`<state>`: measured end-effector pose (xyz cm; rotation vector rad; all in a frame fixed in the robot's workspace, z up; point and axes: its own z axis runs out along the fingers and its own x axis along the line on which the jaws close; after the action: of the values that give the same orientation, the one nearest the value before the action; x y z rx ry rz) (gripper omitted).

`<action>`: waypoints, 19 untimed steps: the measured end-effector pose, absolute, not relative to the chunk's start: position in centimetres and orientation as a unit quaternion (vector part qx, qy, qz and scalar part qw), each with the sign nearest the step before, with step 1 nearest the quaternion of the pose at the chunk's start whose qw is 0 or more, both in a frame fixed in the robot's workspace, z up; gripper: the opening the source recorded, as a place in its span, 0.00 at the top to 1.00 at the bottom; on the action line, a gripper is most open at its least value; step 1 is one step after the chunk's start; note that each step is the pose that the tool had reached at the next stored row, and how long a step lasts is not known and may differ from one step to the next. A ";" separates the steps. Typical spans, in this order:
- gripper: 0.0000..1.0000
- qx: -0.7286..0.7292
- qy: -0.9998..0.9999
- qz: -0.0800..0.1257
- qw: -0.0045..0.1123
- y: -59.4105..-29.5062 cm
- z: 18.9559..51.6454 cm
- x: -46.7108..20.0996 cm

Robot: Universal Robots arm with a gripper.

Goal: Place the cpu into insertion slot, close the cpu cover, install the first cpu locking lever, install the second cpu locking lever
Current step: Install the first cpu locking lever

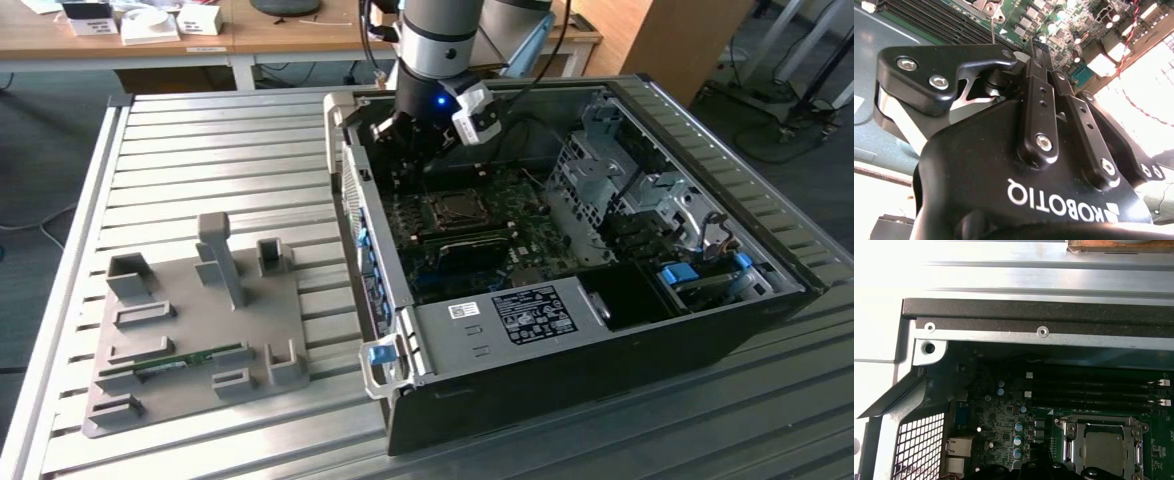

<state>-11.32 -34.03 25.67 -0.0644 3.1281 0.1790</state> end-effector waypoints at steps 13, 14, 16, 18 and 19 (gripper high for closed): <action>0.89 -0.021 0.998 0.057 0.004 -33.9 25.6 -11.5; 0.89 -0.021 0.998 0.057 0.004 -33.9 25.6 -11.5; 0.89 -0.021 0.998 0.057 0.004 -33.9 25.6 -11.5; 0.89 -0.020 0.998 0.057 0.004 -33.9 25.6 -11.6; 0.89 -0.021 0.998 0.058 0.004 -34.0 25.6 -11.6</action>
<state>-11.61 -33.96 25.65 -0.0644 3.1279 0.1824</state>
